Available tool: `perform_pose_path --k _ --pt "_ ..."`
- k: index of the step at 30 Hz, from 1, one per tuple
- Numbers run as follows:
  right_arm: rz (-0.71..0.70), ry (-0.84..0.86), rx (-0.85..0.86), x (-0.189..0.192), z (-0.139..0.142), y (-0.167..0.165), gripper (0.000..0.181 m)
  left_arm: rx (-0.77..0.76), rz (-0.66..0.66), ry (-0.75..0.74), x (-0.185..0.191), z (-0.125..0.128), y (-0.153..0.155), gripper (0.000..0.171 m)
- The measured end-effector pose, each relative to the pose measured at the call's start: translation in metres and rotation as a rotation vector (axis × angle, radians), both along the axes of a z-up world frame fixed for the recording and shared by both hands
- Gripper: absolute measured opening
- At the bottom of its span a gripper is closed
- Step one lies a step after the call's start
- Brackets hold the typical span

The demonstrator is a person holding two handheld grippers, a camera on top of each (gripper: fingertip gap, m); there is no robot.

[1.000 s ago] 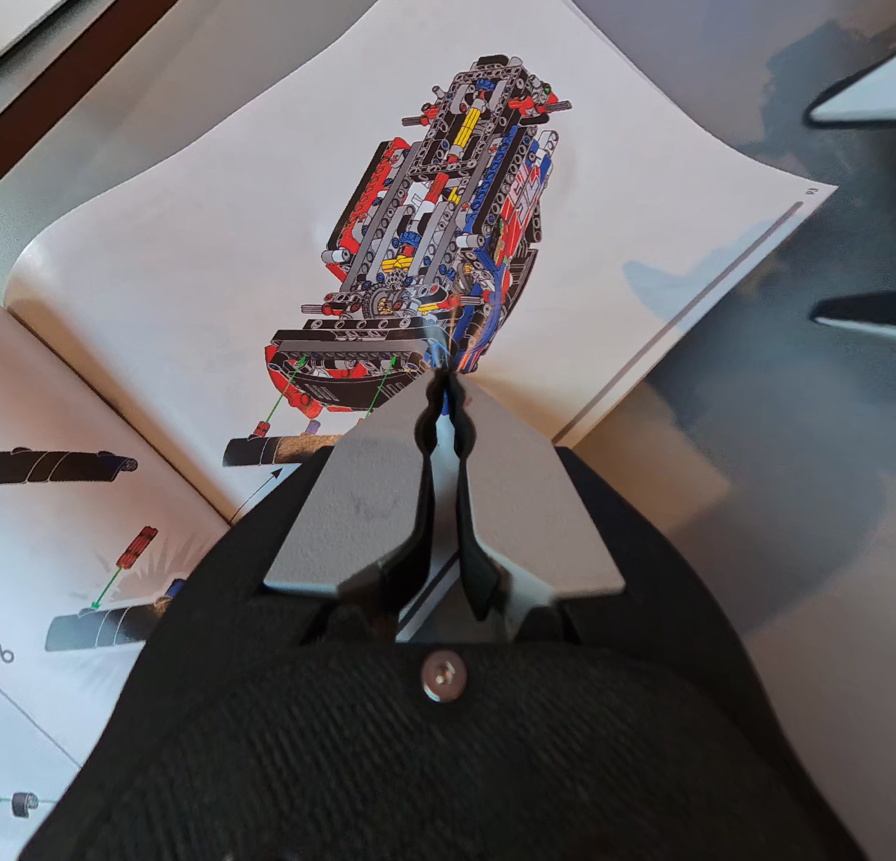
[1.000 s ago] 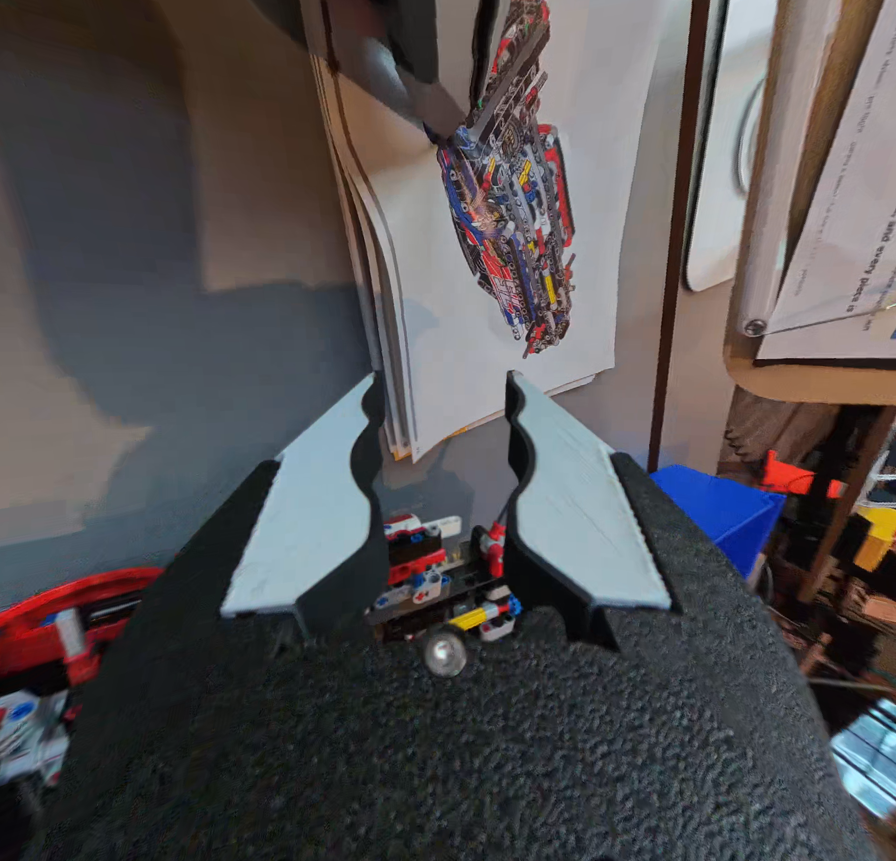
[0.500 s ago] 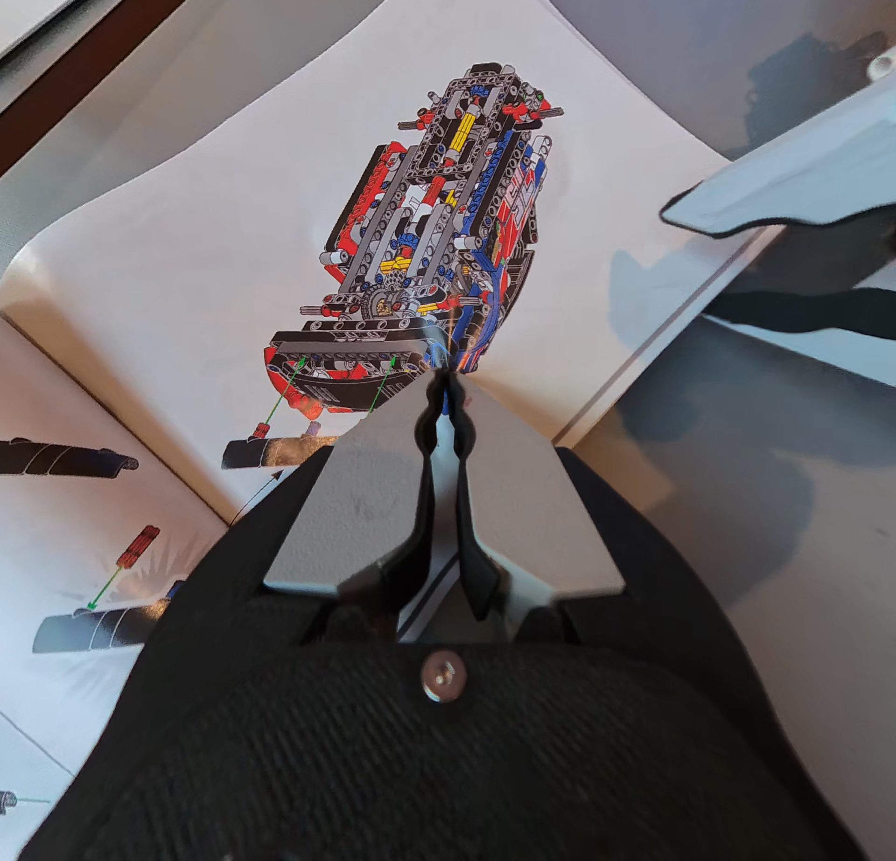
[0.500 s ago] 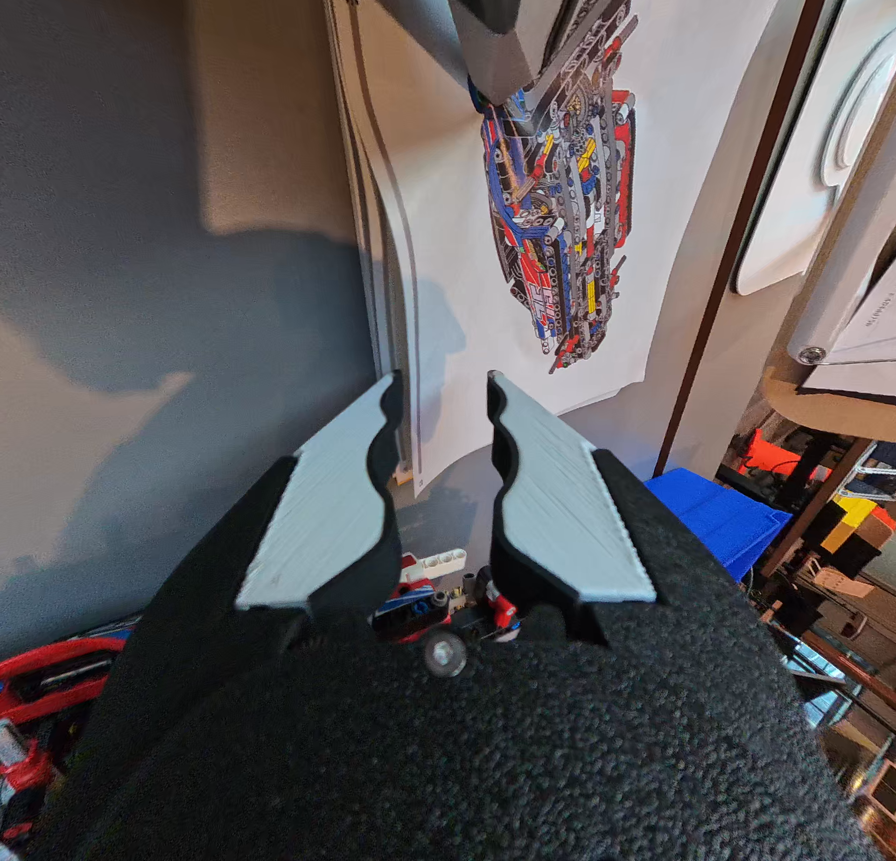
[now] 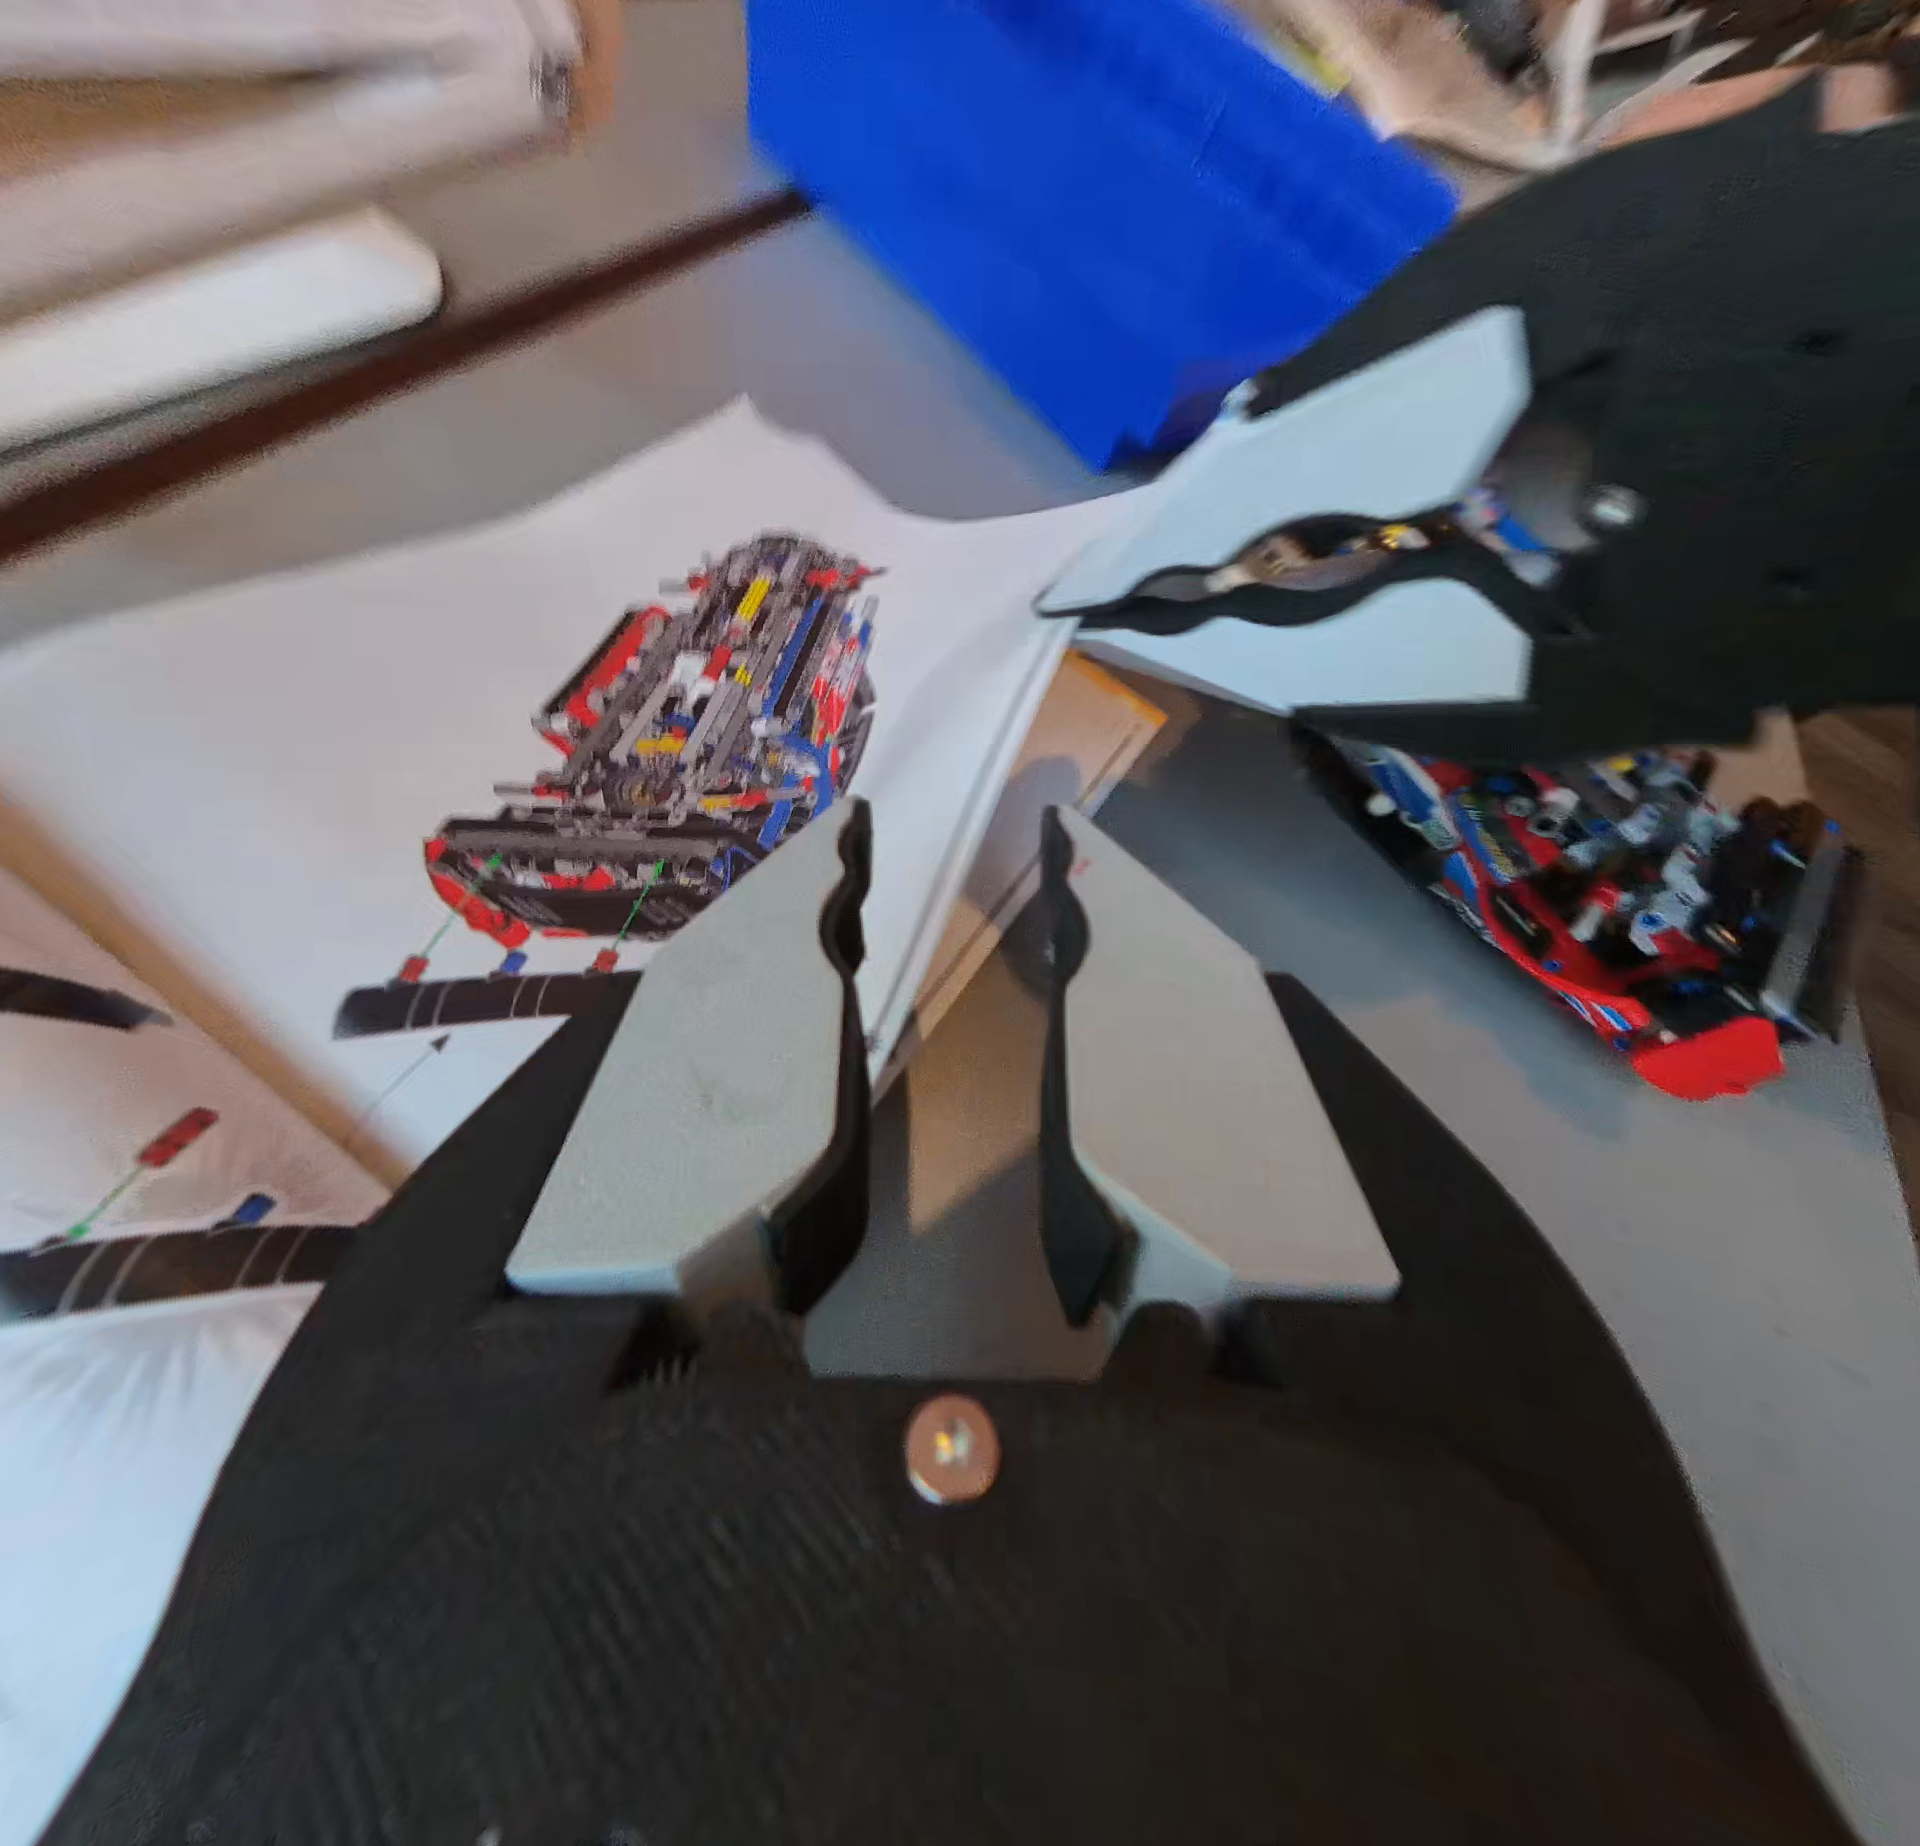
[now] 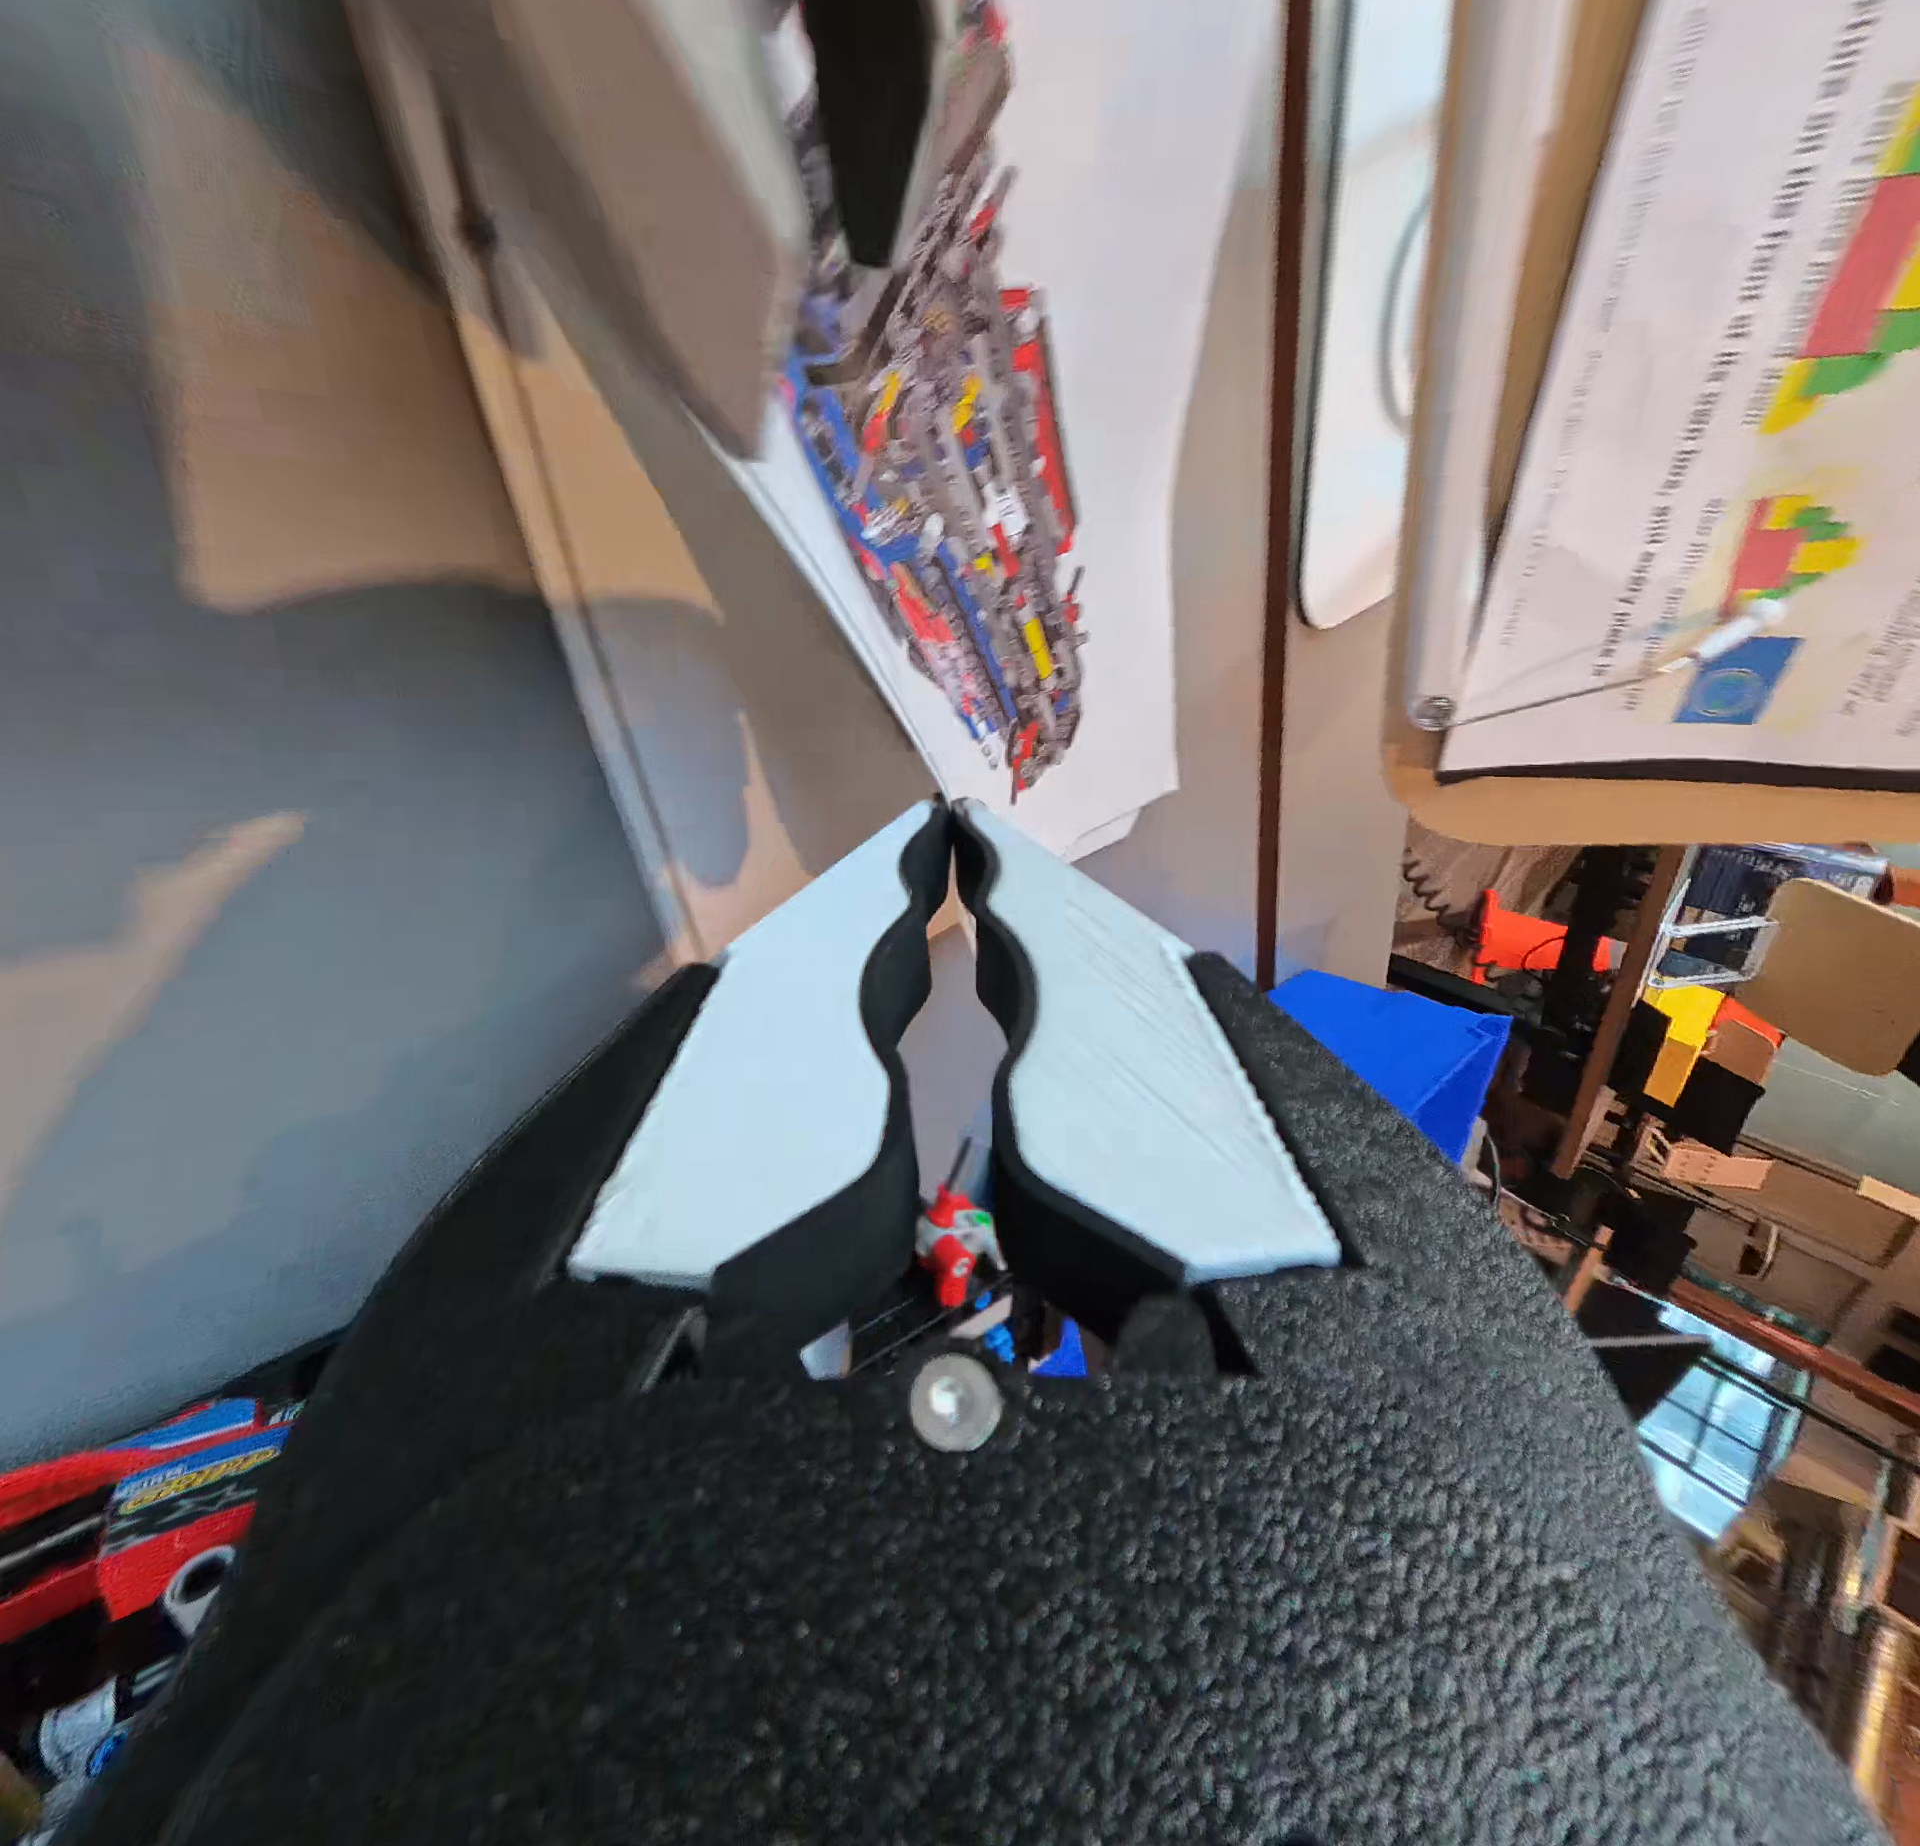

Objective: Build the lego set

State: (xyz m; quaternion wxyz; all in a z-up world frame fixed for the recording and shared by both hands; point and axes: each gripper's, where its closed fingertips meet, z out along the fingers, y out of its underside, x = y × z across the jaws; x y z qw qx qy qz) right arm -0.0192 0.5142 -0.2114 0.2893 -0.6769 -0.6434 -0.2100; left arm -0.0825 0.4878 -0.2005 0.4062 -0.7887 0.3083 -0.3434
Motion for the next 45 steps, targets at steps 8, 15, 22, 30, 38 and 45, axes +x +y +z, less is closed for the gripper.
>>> perform_pose_path --k 8,15,22,30,38,45 --pt "0.071 0.229 0.085 -0.058 0.059 0.0 0.0 0.169 0.036 0.294 -0.013 -0.022 -0.005 0.033" --pt "0.141 0.427 0.125 -0.116 0.103 -0.018 0.005 0.164 0.338 0.037 -0.055 0.012 0.005 0.0" --pt "0.288 0.644 -0.015 -0.14 0.114 -0.079 0.012 0.133 0.462 -0.08 -0.105 0.026 -0.008 0.0" --pt "0.352 0.941 -0.144 -0.114 0.168 -0.125 0.048 -0.041 0.637 -0.291 -0.148 0.007 -0.007 0.0" --pt "0.148 0.905 -0.19 -0.035 0.134 -0.124 0.047 -0.212 0.827 -0.381 -0.225 -0.014 -0.02 0.0" --pt "0.039 0.726 -0.31 -0.035 0.084 -0.113 0.036 -0.173 0.889 -0.472 -0.258 0.016 -0.05 0.022"
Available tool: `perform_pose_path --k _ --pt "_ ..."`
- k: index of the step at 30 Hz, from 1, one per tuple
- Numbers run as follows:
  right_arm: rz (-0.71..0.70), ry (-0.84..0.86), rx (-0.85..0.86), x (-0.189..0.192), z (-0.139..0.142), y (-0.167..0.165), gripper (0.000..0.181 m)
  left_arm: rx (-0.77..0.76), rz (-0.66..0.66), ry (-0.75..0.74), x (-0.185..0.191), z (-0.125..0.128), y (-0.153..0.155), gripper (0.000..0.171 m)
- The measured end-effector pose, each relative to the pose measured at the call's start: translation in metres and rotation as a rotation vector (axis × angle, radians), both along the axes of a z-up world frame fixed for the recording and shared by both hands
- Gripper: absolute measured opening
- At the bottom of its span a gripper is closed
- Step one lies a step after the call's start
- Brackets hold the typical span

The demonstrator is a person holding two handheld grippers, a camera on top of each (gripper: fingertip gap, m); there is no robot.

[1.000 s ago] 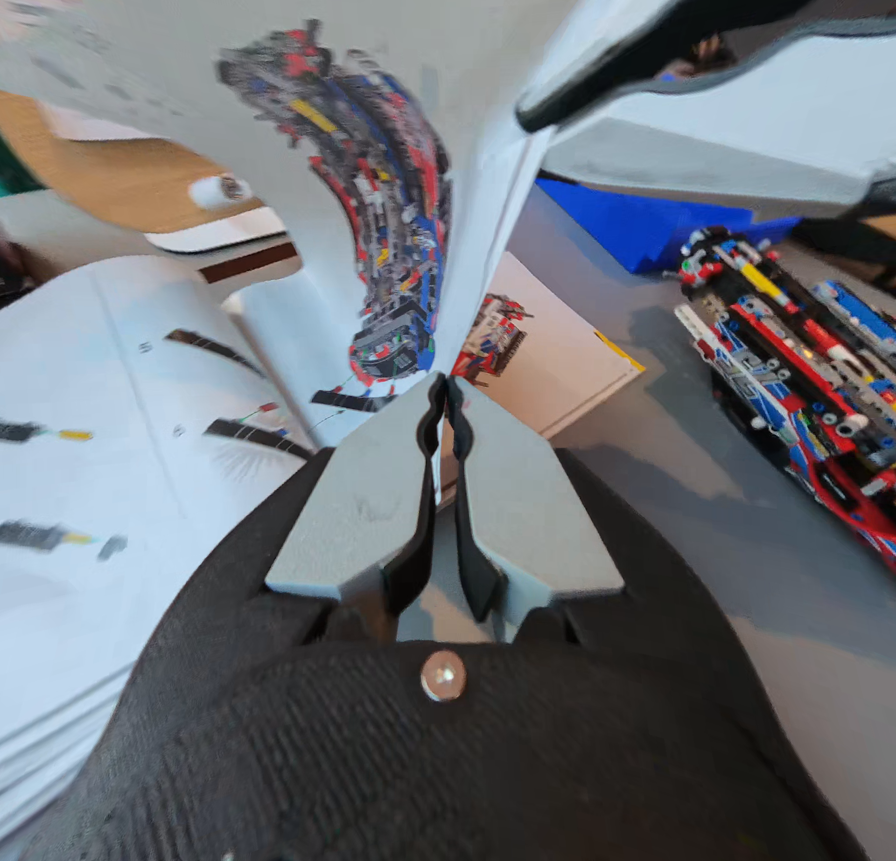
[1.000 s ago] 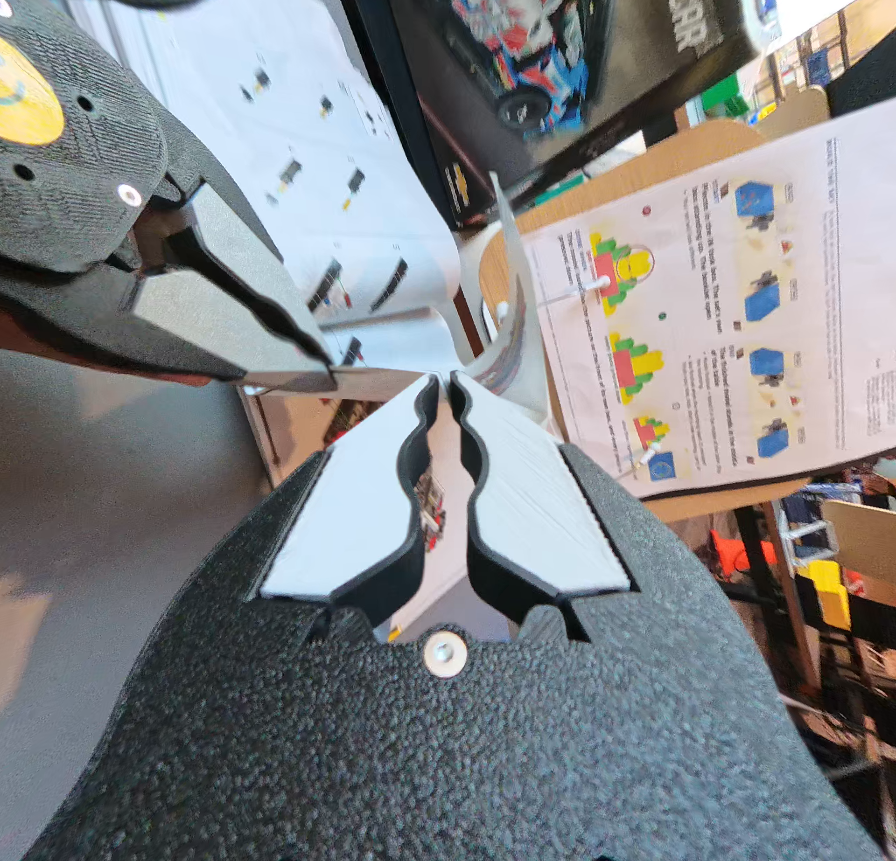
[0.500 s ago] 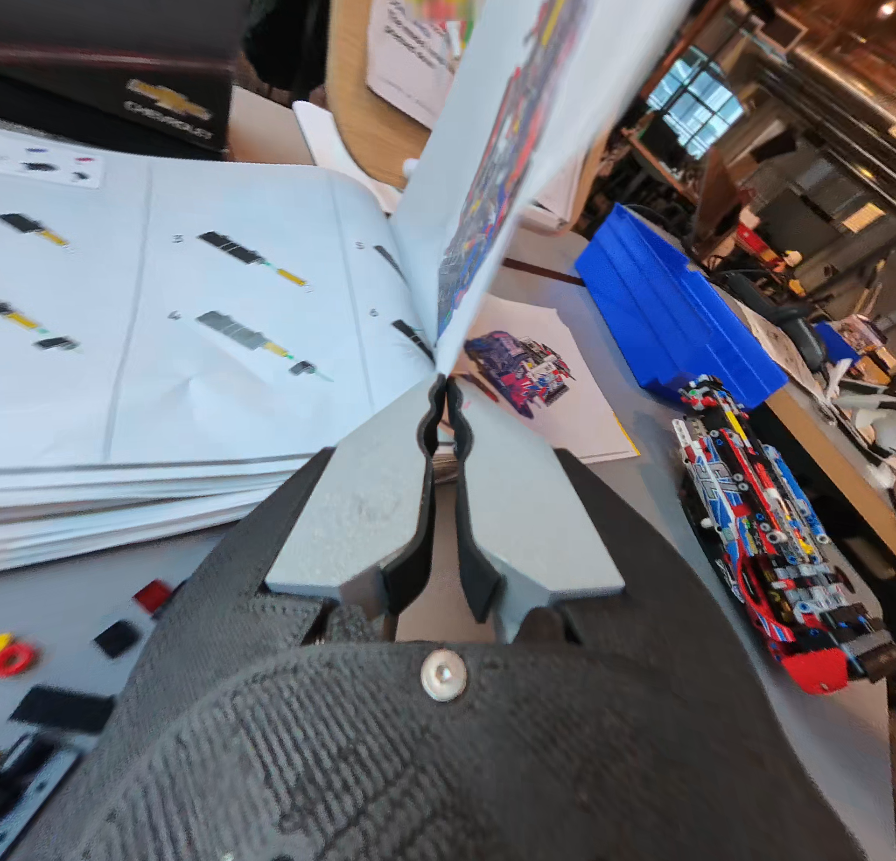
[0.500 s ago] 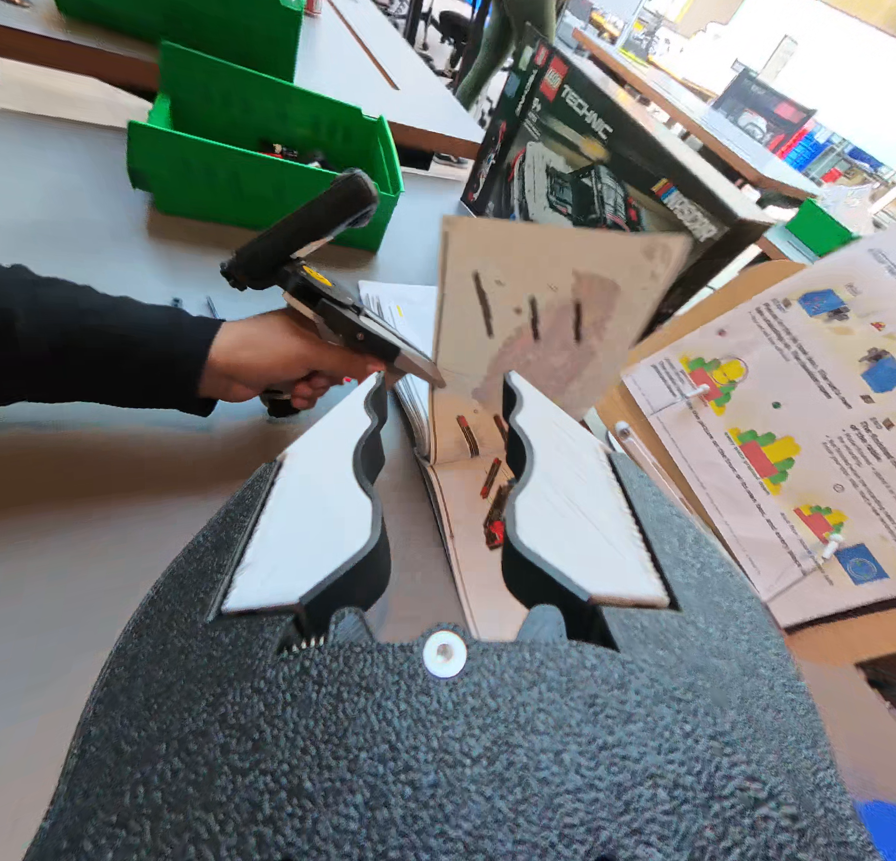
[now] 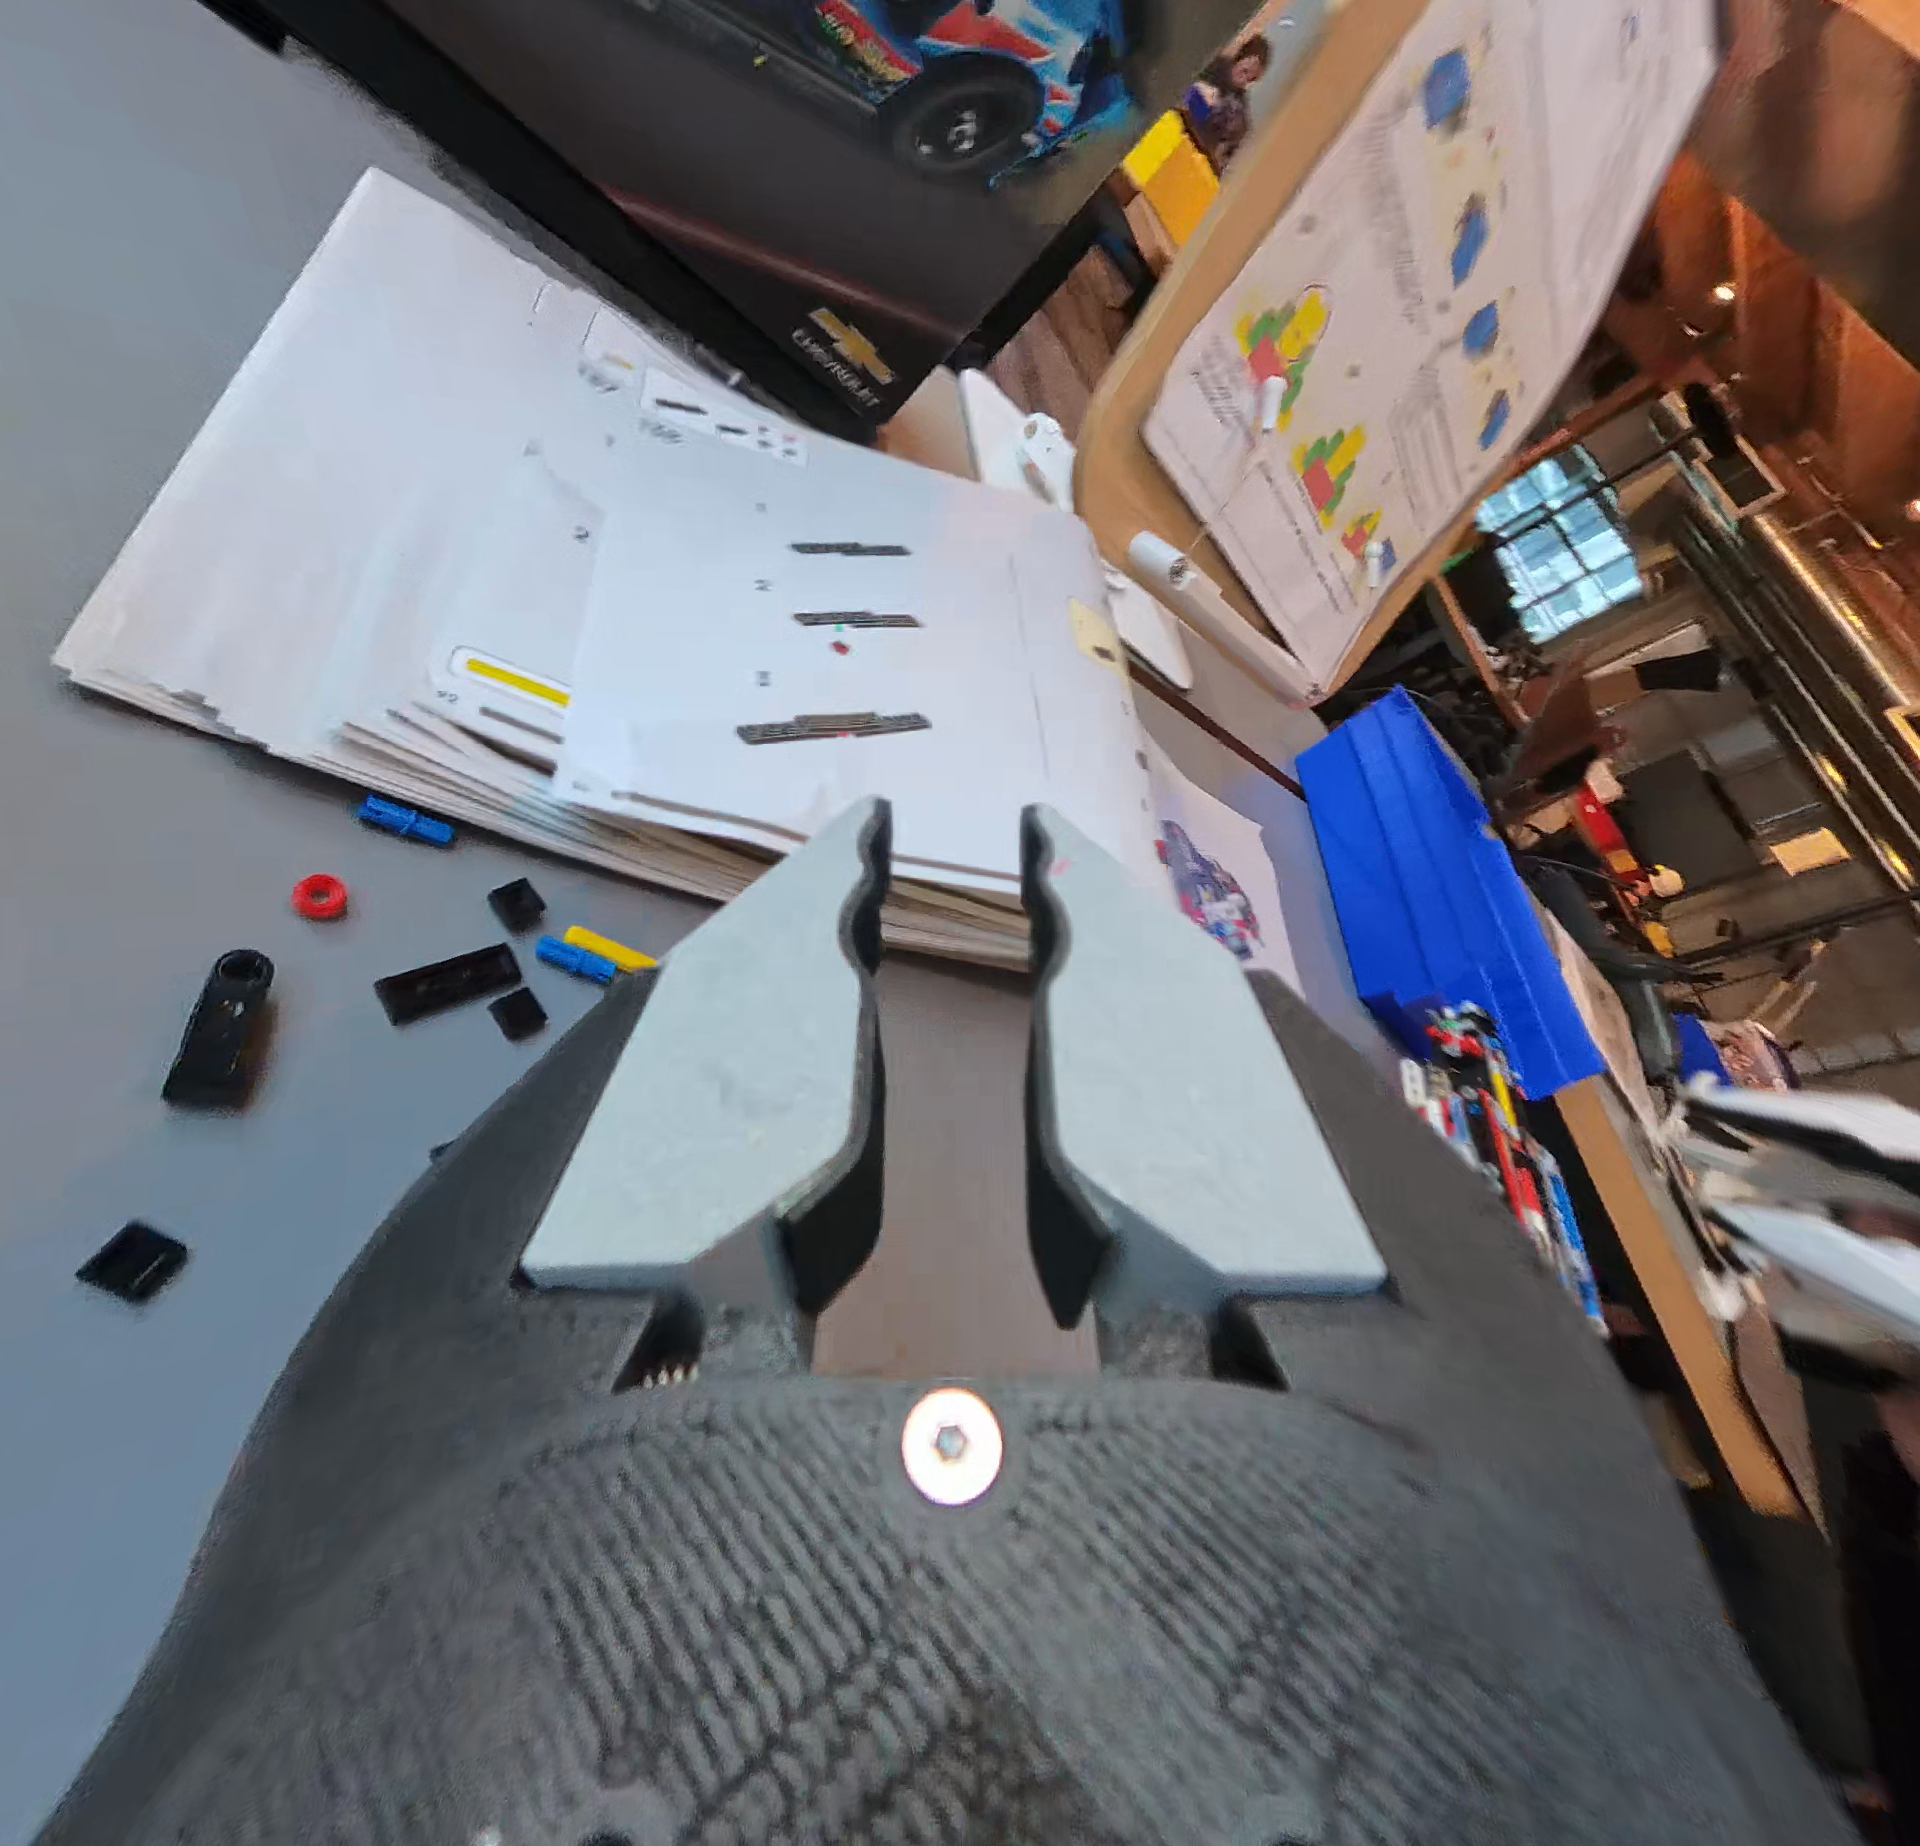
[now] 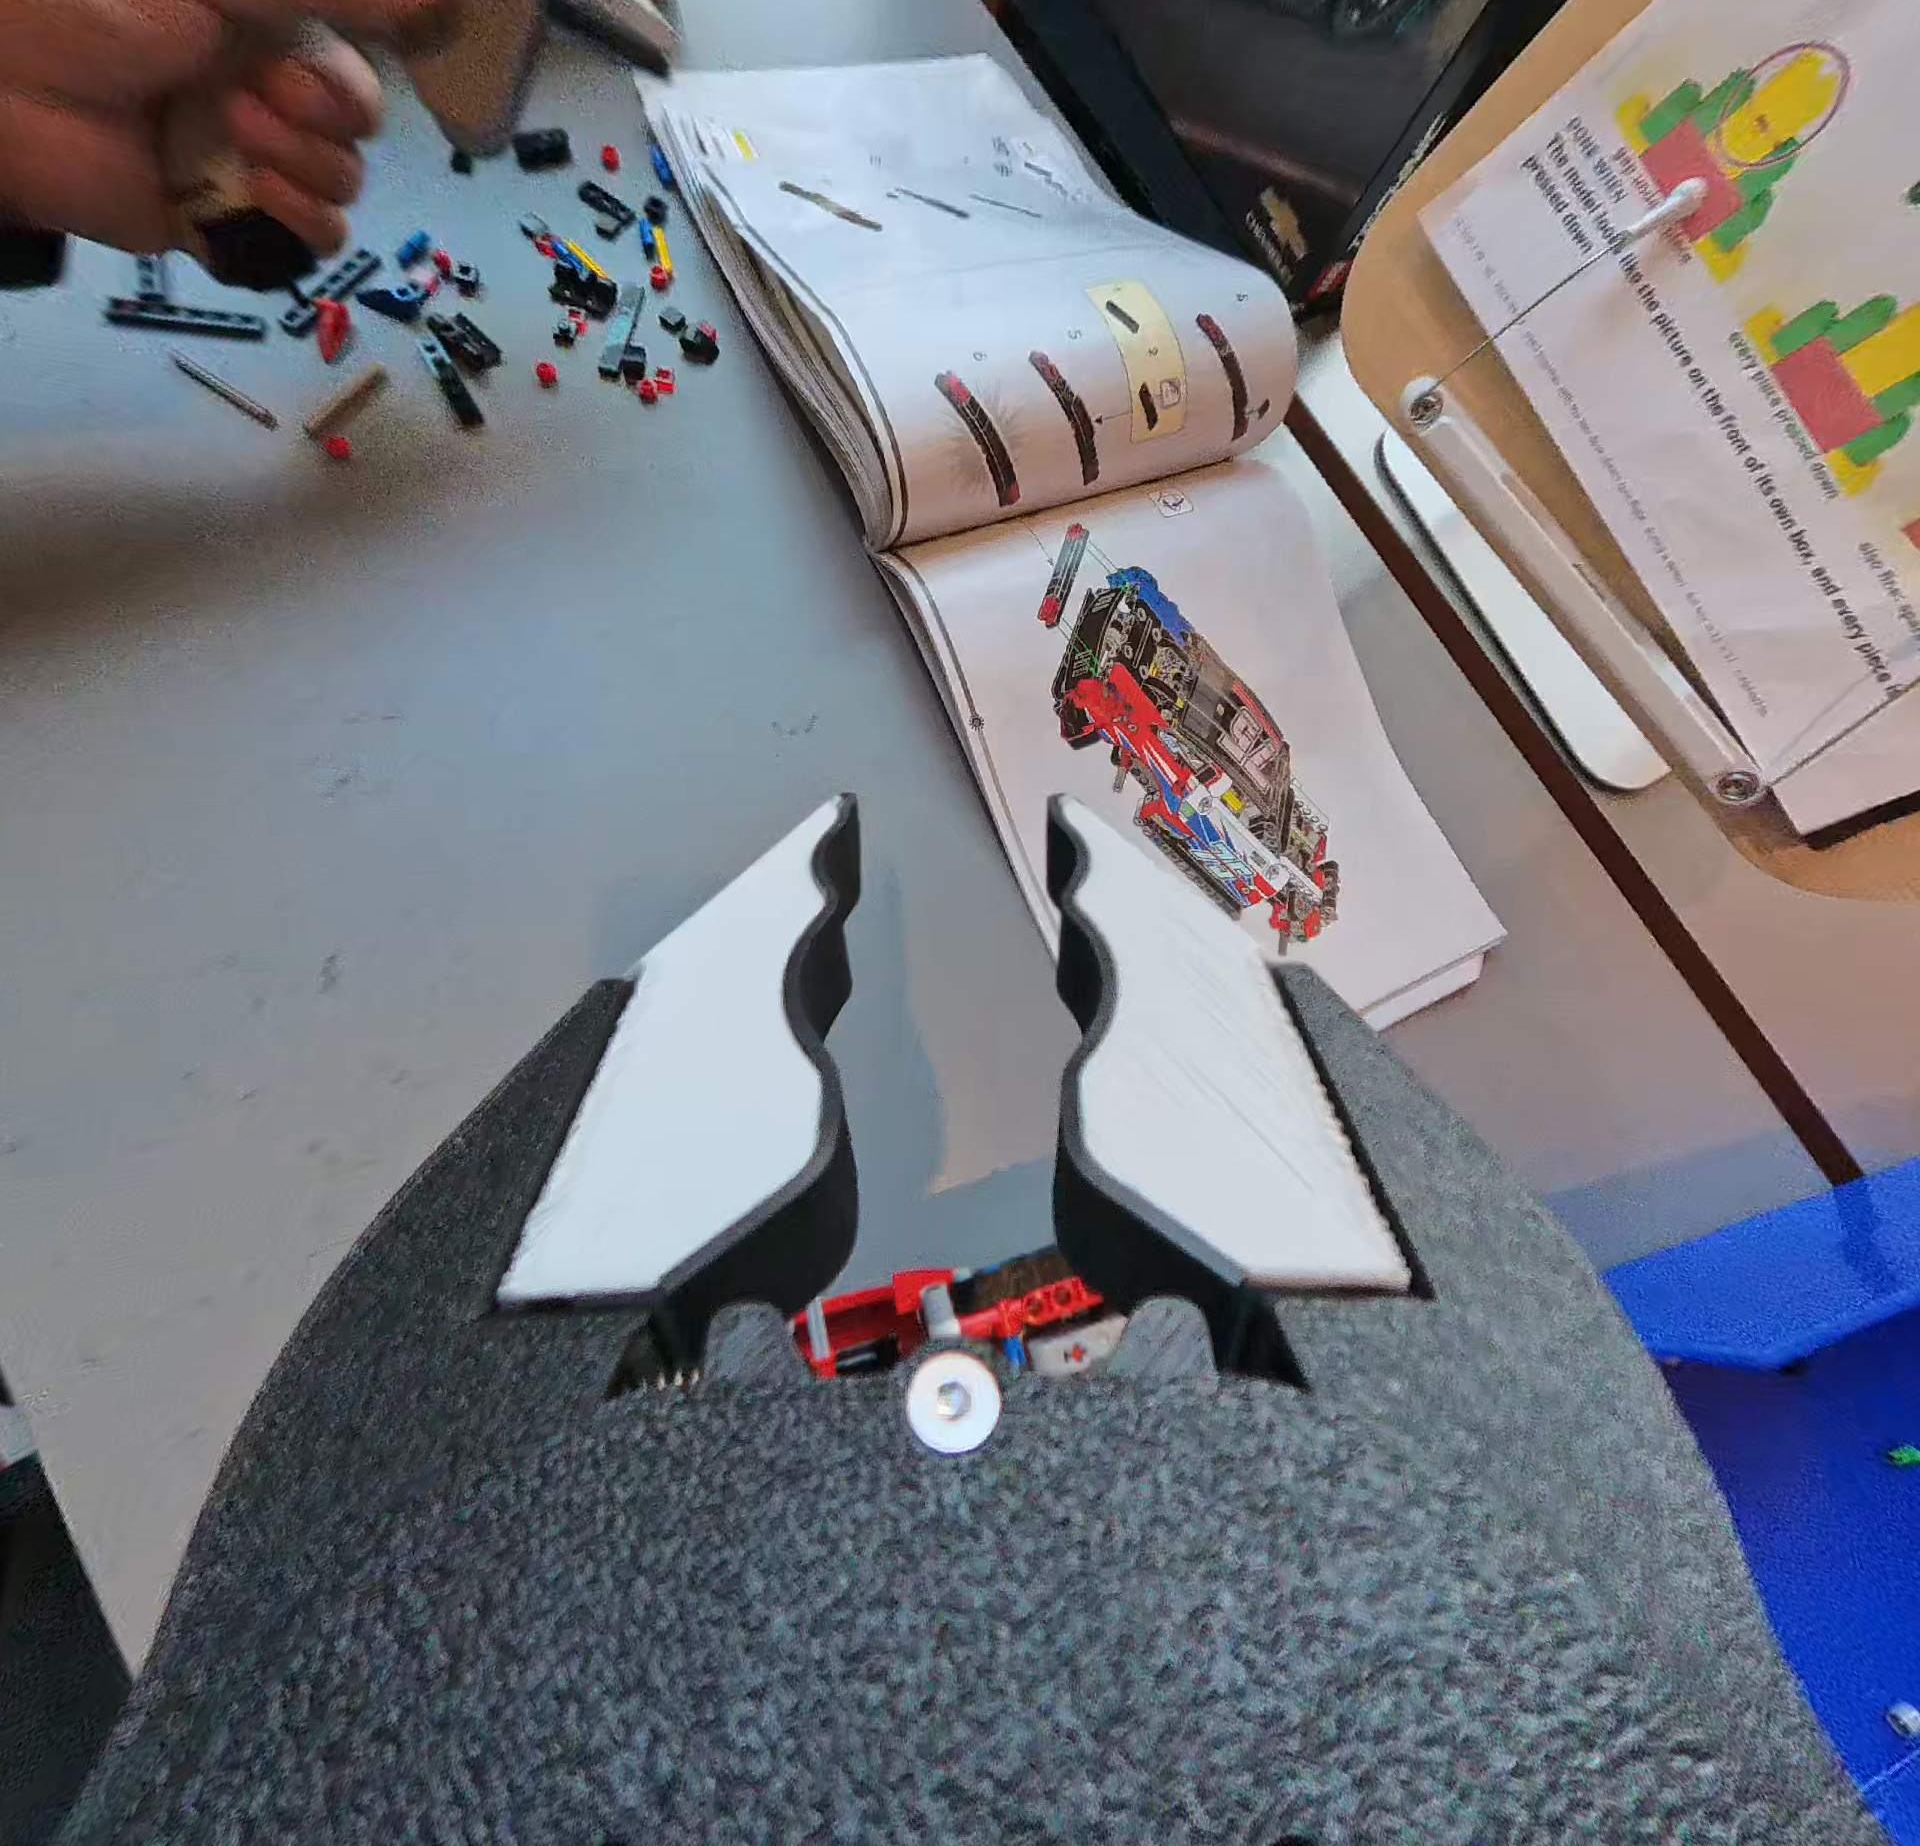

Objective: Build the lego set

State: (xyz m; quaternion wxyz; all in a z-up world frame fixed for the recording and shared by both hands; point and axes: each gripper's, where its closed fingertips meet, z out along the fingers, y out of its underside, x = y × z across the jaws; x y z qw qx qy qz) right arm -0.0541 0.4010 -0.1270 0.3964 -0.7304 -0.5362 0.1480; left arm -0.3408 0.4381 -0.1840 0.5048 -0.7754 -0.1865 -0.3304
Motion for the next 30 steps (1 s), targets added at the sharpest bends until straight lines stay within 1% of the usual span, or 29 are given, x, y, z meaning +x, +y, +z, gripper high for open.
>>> perform_pose_path --k 1,2,4,5,7,9,11,14,16,18,21,23,26,28,30 --pt "-0.003 -0.019 -0.014 -0.008 -0.004 0.007 0.033 0.052 -0.033 0.026 0.004 0.013 -0.009 0.021" --pt "-0.002 -0.032 -0.039 -0.019 -0.009 0.013 0.03 0.099 -0.064 0.088 0.009 0.024 -0.02 0.02" --pt "-0.004 -0.054 -0.095 -0.046 -0.02 0.032 0.028 0.165 -0.133 0.23 0.027 0.04 -0.043 0.024" --pt "-0.008 -0.073 -0.103 -0.061 -0.026 0.044 0.026 0.19 -0.187 0.272 0.042 0.044 -0.055 0.027" --pt "-0.039 -0.137 -0.095 -0.09 -0.041 0.075 0.022 0.214 -0.325 0.294 0.081 0.043 -0.08 0.038" --pt "-0.044 -0.177 -0.1 -0.124 -0.056 0.098 0.022 0.22 -0.46 0.327 0.119 0.033 -0.102 0.05" --pt "-0.043 -0.215 -0.12 -0.156 -0.073 0.116 0.02 0.251 -0.519 0.385 0.141 0.024 -0.115 0.051" --pt "-0.034 -0.312 -0.179 -0.187 -0.106 0.131 0.017 0.34 -0.575 0.425 0.164 0.022 -0.129 0.051" --pt "-0.006 -0.383 -0.222 -0.196 -0.126 0.129 0.016 0.389 -0.607 0.419 0.176 0.024 -0.139 0.051" --pt "0.011 -0.417 -0.222 -0.202 -0.134 0.129 0.016 0.445 -0.631 0.421 0.186 0.026 -0.15 0.05" --pt "0.059 -0.461 -0.196 -0.202 -0.137 0.126 0.016 0.513 -0.652 0.429 0.197 0.025 -0.162 0.05" --pt "0.075 -0.463 -0.19 -0.202 -0.138 0.126 0.016 0.525 -0.645 0.44 0.199 0.02 -0.163 0.05" --pt "0.081 -0.451 -0.203 -0.204 -0.138 0.127 0.016 0.507 -0.66 0.4 0.203 0.008 -0.163 0.047" --pt "0.076 -0.444 -0.219 -0.204 -0.138 0.127 0.016 0.507 -0.68 0.376 0.205 0.009 -0.164 0.044" --pt "0.068 -0.43 -0.222 -0.203 -0.134 0.127 0.016 0.538 -0.66 0.354 0.203 0.014 -0.164 0.041"
